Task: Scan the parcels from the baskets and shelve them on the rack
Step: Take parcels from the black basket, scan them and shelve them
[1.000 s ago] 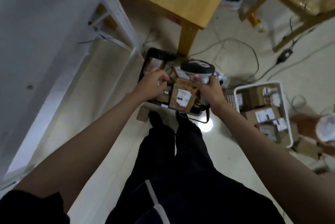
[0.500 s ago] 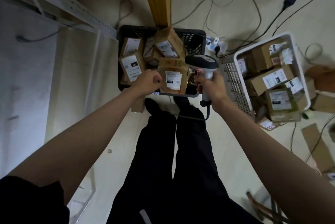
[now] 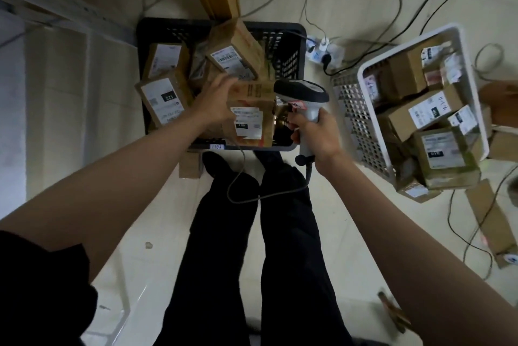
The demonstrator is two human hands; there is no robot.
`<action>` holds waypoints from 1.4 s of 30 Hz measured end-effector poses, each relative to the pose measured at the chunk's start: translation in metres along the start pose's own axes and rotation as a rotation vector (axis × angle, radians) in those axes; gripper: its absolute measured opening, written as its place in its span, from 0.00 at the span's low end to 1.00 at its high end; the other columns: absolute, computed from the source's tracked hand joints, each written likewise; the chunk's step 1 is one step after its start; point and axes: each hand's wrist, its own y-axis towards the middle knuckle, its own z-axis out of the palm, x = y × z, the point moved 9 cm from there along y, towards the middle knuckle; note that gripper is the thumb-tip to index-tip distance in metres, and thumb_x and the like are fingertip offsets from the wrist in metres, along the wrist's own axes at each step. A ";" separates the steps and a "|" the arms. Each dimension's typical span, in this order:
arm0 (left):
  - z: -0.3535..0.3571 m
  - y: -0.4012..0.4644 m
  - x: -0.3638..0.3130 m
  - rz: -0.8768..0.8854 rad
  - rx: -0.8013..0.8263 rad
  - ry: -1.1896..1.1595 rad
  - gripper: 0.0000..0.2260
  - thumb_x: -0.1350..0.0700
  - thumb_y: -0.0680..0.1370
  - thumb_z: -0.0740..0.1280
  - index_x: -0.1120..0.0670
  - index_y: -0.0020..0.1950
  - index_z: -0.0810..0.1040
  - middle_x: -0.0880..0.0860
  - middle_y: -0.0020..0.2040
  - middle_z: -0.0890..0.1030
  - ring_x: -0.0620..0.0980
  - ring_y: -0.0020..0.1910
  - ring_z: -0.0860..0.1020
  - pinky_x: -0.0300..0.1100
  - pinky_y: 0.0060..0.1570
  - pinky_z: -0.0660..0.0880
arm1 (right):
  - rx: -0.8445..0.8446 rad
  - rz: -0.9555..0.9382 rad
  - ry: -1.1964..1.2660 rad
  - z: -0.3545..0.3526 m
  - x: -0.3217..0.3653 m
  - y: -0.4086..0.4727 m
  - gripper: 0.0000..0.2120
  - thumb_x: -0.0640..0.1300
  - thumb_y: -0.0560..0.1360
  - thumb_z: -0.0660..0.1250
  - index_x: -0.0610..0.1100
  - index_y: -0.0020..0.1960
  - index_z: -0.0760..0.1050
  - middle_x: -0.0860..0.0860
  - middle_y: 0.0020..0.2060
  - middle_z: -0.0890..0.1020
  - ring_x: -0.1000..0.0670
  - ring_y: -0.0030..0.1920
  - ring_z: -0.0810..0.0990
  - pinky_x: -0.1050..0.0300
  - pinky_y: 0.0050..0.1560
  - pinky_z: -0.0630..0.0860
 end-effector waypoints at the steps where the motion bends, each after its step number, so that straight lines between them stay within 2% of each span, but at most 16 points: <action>1: 0.005 0.012 0.004 -0.016 0.033 0.041 0.43 0.56 0.71 0.79 0.51 0.80 0.59 0.53 0.80 0.56 0.58 0.78 0.57 0.57 0.73 0.64 | -0.004 0.001 0.010 -0.001 -0.005 0.005 0.07 0.40 0.76 0.72 0.42 0.52 0.76 0.47 0.38 0.81 0.50 0.31 0.77 0.57 0.34 0.75; 4: 0.019 0.042 0.011 -0.052 0.113 0.124 0.47 0.55 0.70 0.80 0.51 0.82 0.56 0.53 0.82 0.54 0.58 0.79 0.55 0.55 0.75 0.60 | -0.019 0.002 0.027 -0.006 -0.017 0.014 0.07 0.42 0.76 0.73 0.44 0.48 0.76 0.50 0.33 0.81 0.51 0.29 0.76 0.59 0.31 0.74; 6: 0.023 0.053 0.010 -0.051 0.113 0.119 0.46 0.56 0.69 0.81 0.53 0.81 0.59 0.55 0.80 0.59 0.59 0.78 0.58 0.54 0.75 0.60 | -0.032 0.001 0.021 -0.010 -0.024 0.016 0.06 0.40 0.76 0.73 0.43 0.47 0.76 0.49 0.33 0.81 0.51 0.29 0.76 0.59 0.31 0.74; 9: 0.021 0.059 0.005 -0.028 0.059 0.114 0.40 0.56 0.68 0.81 0.54 0.77 0.67 0.56 0.74 0.68 0.60 0.73 0.64 0.53 0.71 0.64 | -0.036 -0.003 -0.015 -0.013 -0.028 0.013 0.05 0.39 0.76 0.72 0.42 0.49 0.76 0.48 0.35 0.81 0.53 0.28 0.77 0.60 0.30 0.74; 12: 0.013 0.050 -0.002 0.012 0.004 0.107 0.36 0.55 0.67 0.82 0.52 0.73 0.72 0.54 0.70 0.72 0.60 0.70 0.65 0.53 0.68 0.65 | -0.036 -0.020 -0.023 -0.014 -0.023 0.005 0.05 0.39 0.77 0.71 0.40 0.51 0.76 0.47 0.36 0.81 0.54 0.27 0.76 0.61 0.29 0.74; 19: -0.048 -0.012 -0.035 0.070 -0.204 0.027 0.34 0.52 0.67 0.82 0.49 0.70 0.74 0.52 0.67 0.74 0.58 0.67 0.67 0.50 0.63 0.66 | 0.025 -0.086 -0.020 -0.009 0.022 -0.042 0.05 0.39 0.77 0.71 0.42 0.51 0.75 0.47 0.37 0.80 0.50 0.29 0.75 0.56 0.33 0.74; 22: -0.088 -0.049 -0.047 0.044 -0.296 -0.049 0.33 0.52 0.68 0.81 0.48 0.70 0.73 0.51 0.66 0.73 0.59 0.66 0.67 0.50 0.62 0.67 | 0.069 -0.140 -0.027 -0.005 0.057 -0.073 0.05 0.39 0.77 0.71 0.43 0.49 0.75 0.49 0.34 0.79 0.50 0.29 0.74 0.57 0.31 0.74; 27: -0.163 -0.127 -0.059 -0.018 -0.463 -0.170 0.33 0.53 0.68 0.81 0.48 0.70 0.72 0.51 0.67 0.73 0.58 0.65 0.68 0.49 0.62 0.67 | 0.145 -0.275 -0.082 0.003 0.125 -0.129 0.05 0.38 0.77 0.72 0.45 0.50 0.77 0.46 0.36 0.79 0.52 0.30 0.75 0.57 0.31 0.74; 30: -0.203 -0.188 -0.056 -0.061 -0.572 -0.277 0.31 0.56 0.68 0.81 0.50 0.69 0.73 0.52 0.66 0.73 0.56 0.67 0.70 0.51 0.65 0.69 | 0.200 -0.367 -0.157 0.015 0.167 -0.162 0.06 0.38 0.76 0.72 0.44 0.51 0.78 0.45 0.37 0.81 0.48 0.35 0.78 0.53 0.34 0.76; 32: -0.224 -0.234 -0.049 -0.093 -0.657 -0.348 0.29 0.58 0.68 0.80 0.52 0.66 0.75 0.53 0.65 0.74 0.54 0.65 0.72 0.47 0.63 0.70 | 0.247 -0.428 -0.213 0.028 0.193 -0.185 0.06 0.39 0.76 0.73 0.45 0.51 0.79 0.45 0.38 0.84 0.43 0.36 0.80 0.48 0.37 0.80; 35: -0.243 -0.303 -0.031 -0.185 -0.760 -0.406 0.30 0.56 0.67 0.82 0.51 0.65 0.75 0.53 0.64 0.73 0.54 0.63 0.74 0.49 0.62 0.73 | 0.355 -0.526 -0.285 0.057 0.227 -0.223 0.09 0.40 0.76 0.72 0.44 0.55 0.79 0.41 0.44 0.85 0.39 0.41 0.83 0.44 0.41 0.82; 37: -0.248 -0.347 -0.016 -0.240 -0.826 -0.439 0.30 0.54 0.66 0.82 0.50 0.65 0.75 0.51 0.64 0.72 0.50 0.59 0.76 0.42 0.56 0.72 | 0.429 -0.603 -0.329 0.078 0.245 -0.248 0.07 0.40 0.76 0.71 0.44 0.53 0.78 0.42 0.38 0.84 0.43 0.35 0.81 0.47 0.35 0.80; 39: -0.247 -0.392 0.001 -0.307 -0.897 -0.463 0.31 0.53 0.65 0.82 0.49 0.65 0.75 0.50 0.64 0.73 0.47 0.57 0.75 0.37 0.51 0.67 | 0.505 -0.667 -0.391 0.102 0.258 -0.273 0.07 0.39 0.76 0.70 0.42 0.54 0.77 0.49 0.32 0.81 0.50 0.31 0.78 0.54 0.31 0.76; 40: -0.245 -0.413 0.009 -0.340 -0.926 -0.476 0.31 0.52 0.65 0.82 0.48 0.65 0.75 0.50 0.64 0.73 0.48 0.58 0.76 0.39 0.50 0.67 | 0.538 -0.686 -0.418 0.113 0.262 -0.285 0.08 0.39 0.77 0.70 0.40 0.55 0.77 0.51 0.32 0.80 0.52 0.31 0.77 0.57 0.31 0.75; 42: -0.235 -0.455 0.022 -0.403 -0.962 -0.527 0.33 0.49 0.64 0.83 0.48 0.66 0.75 0.50 0.63 0.72 0.52 0.60 0.76 0.46 0.57 0.73 | 0.605 -0.711 -0.459 0.135 0.265 -0.310 0.09 0.37 0.78 0.70 0.39 0.57 0.76 0.50 0.35 0.82 0.52 0.31 0.78 0.58 0.32 0.76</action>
